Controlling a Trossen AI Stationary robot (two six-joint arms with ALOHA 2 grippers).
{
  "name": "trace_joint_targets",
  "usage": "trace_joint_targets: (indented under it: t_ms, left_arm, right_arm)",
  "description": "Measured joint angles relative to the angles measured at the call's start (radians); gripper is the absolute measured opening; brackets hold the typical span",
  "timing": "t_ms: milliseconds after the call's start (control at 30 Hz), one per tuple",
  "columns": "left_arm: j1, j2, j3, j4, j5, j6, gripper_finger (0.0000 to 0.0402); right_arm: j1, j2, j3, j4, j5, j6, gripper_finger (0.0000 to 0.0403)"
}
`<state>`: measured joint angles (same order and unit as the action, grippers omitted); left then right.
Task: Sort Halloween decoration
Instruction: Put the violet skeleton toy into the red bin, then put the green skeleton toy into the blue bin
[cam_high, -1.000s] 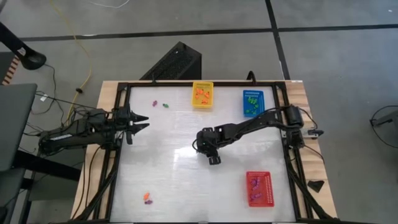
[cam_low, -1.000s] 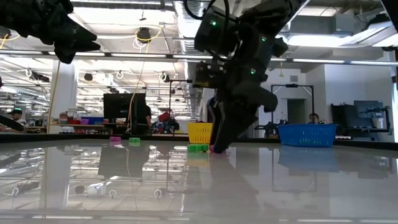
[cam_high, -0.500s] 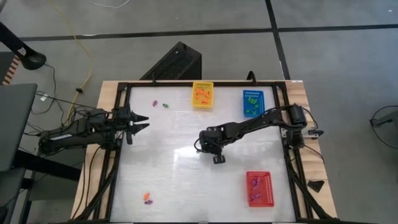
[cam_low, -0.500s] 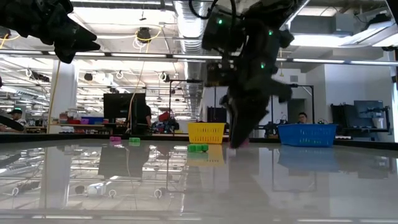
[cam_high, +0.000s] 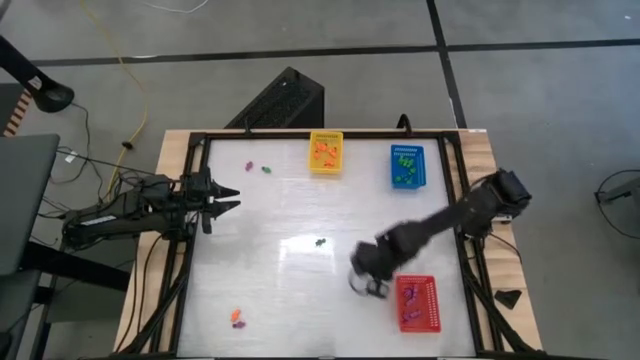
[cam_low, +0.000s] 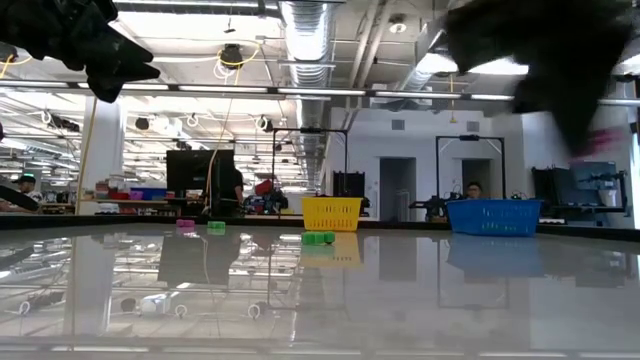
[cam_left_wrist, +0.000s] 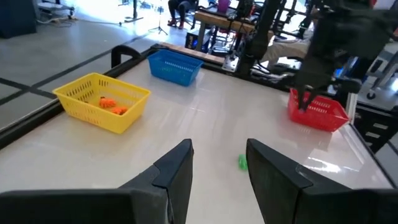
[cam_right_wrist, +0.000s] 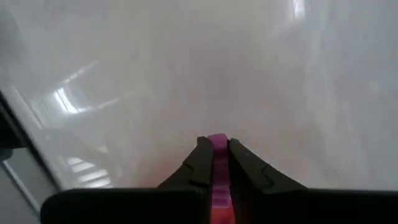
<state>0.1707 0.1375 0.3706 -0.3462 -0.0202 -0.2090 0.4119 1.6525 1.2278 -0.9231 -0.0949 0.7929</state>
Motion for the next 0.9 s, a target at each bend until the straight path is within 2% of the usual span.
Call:
trace_joint_targets:
  t_ms: [233,400,500,633,900]
  left_arm:
    - [0.000,0.000,0.000,0.013,0.043,-0.014,0.0138]
    - [0.000,0.000,0.000,0.030,0.043,-0.015,0.0138]
    - [0.000,0.000,0.000,0.036,0.043,-0.014,0.0138]
    - [0.000,0.000,0.000,0.036,0.043,-0.012,0.0138]
    - [0.000,0.000,0.000,0.022,0.041,0.005,0.0138]
  right_arm:
    - [0.270,0.005,-0.018,-0.126,0.036,0.472,0.0057]
    - [0.354,0.005,-0.024,-0.148,0.044,0.702,0.0061]
    - [0.369,0.005,-0.024,-0.187,0.040,0.808,0.0077]
    - [0.366,0.005,-0.024,-0.201,0.010,0.840,0.0119]
    - [0.341,0.004,-0.024,-0.212,-0.039,0.797,0.0212]
